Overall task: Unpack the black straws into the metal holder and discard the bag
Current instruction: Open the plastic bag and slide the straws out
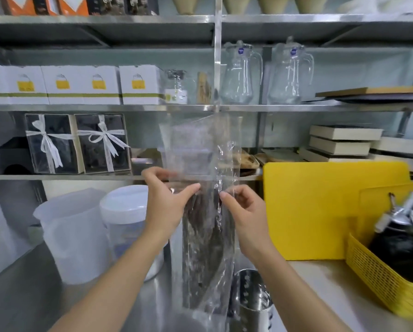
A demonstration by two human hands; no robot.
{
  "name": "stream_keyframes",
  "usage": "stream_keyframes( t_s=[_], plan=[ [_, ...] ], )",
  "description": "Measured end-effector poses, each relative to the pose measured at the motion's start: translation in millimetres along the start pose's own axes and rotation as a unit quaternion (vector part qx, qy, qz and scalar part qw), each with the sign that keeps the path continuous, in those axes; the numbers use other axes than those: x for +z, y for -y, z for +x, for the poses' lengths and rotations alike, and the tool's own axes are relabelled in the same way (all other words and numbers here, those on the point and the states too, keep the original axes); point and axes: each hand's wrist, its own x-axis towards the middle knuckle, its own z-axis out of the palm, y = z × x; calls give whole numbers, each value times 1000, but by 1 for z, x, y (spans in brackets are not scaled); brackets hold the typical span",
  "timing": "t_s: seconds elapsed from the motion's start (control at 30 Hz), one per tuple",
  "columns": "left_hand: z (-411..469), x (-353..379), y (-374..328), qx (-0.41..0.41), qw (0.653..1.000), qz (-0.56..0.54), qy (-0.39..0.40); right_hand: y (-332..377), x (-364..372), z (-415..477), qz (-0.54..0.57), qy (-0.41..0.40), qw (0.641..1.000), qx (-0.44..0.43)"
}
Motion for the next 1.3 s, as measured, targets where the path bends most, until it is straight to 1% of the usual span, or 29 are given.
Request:
stream_keyframes(
  t_s=[0.03, 0.1, 0.13, 0.2, 0.23, 0.3, 0.37, 0.4, 0.5, 0.53, 0.57, 0.63, 0.73, 0.8, 0.87, 0.93, 0.97, 1.03, 1.1, 1.3],
  plan=[
    [-6, 2, -2, 21, 998, 61, -25, 1, -1, -5, -5, -16, 1000, 2],
    [-17, 5, -4, 106, 979, 171, -45, 3, -2, -13, -16, -51, 999, 6],
    [-23, 6, -6, 139, 971, 191, -24, 4, -3, -17, -22, -69, 997, 1],
    [-37, 12, -15, 158, 969, 178, 58, 8, -6, -22, -33, -90, 995, -19],
    [-45, 15, -19, 155, 970, 161, 98, 11, -8, -24, -41, -93, 994, -27],
    [-56, 20, -22, 148, 971, 129, 137, 15, -12, -27, -48, -92, 994, -24],
    [-63, 22, -24, 120, 975, 93, 164, 18, -19, -28, -27, -89, 996, 2],
    [-67, 22, -26, 98, 974, 71, 192, 20, -23, -29, -16, -86, 996, 18],
    [-78, 21, -32, 46, 950, 29, 307, 24, -37, -33, -4, -61, 996, 60],
    [-82, 22, -34, 38, 944, 28, 325, 26, -40, -35, -2, -49, 996, 70],
    [-85, 23, -35, 32, 944, 31, 327, 27, -43, -37, 1, -38, 996, 78],
    [-88, 26, -34, 13, 952, 28, 305, 30, -48, -42, 6, -19, 997, 81],
    [-89, 28, -32, -19, 957, -2, 288, 31, -56, -46, -8, 9, 997, 78],
    [-90, 27, -30, -16, 959, 21, 282, 33, -60, -47, -16, 23, 996, 82],
    [-93, 26, -31, -5, 954, 33, 299, 32, -63, -47, -25, 33, 995, 87],
    [-98, 27, -34, -19, 942, 13, 335, 33, -65, -49, -24, 39, 995, 89],
    [-100, 28, -34, -22, 938, 20, 346, 33, -66, -49, -30, 45, 995, 87],
    [-102, 29, -32, -19, 937, 47, 345, 33, -67, -50, -45, 61, 994, 84],
    [-101, 29, -30, -20, 939, 39, 340, 30, -70, -50, -45, 72, 993, 82],
    [-97, 23, -29, -13, 937, 26, 347, 26, -76, -51, -1, 104, 989, 105]
  ],
)
